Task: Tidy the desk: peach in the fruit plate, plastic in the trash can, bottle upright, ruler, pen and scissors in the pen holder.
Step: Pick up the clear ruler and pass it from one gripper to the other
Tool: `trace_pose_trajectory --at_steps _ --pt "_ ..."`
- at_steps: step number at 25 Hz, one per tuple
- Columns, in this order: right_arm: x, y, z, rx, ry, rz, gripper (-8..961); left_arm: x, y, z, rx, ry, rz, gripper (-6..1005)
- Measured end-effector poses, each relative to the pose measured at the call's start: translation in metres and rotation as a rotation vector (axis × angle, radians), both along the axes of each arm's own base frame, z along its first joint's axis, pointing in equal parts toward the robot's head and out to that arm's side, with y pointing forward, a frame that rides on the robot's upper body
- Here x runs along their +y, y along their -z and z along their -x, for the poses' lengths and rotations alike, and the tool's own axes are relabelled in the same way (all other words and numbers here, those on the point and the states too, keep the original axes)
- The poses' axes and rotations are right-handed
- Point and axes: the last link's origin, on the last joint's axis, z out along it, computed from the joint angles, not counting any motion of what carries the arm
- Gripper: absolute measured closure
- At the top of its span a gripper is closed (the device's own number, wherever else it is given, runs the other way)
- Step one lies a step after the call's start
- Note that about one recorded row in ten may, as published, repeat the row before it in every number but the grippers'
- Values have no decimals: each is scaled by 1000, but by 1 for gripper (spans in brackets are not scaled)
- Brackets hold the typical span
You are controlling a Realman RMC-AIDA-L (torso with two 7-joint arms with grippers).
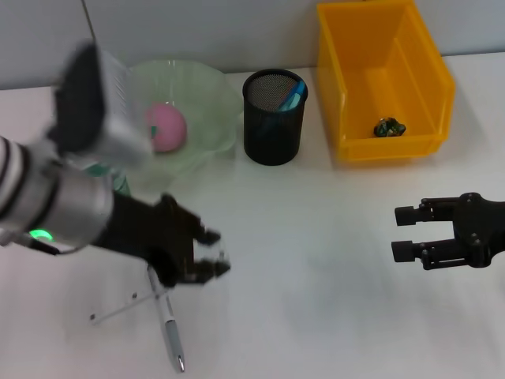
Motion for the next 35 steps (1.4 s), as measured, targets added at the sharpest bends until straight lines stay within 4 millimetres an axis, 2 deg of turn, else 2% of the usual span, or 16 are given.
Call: trace_pose_trajectory --at_steps 2,8,13,17,23,26,31,35 --pt "0 -1 1 6 -2 -1 187 0 -20 -9 -145 -48 -25 612" --pt "-1 -2 1 16 -14 -8 188 -8 -51 -18 -512 -142 -51 610" --pt "-2 -2 1 17 -23 -8 188 -15 -59 -22 -761 -140 -56 609" --pt "-4 -2 -1 13 -25 -10 188 -11 -59 -17 -952 -144 -67 608" --pt "-8 -1 -3 14 -24 -16 188 -4 -48 2 -1152 -122 -160 606" --pt "-8 0 -4 15 -18 -21 188 -6 -31 17 -1261 -54 -305 605" --pt "-8 4 -3 44 -28 -64 187 -14 -5 21 -1313 11 -446 603" --pt "-11 12 1 87 -82 -173 188 -18 13 17 -1321 37 -551 602"
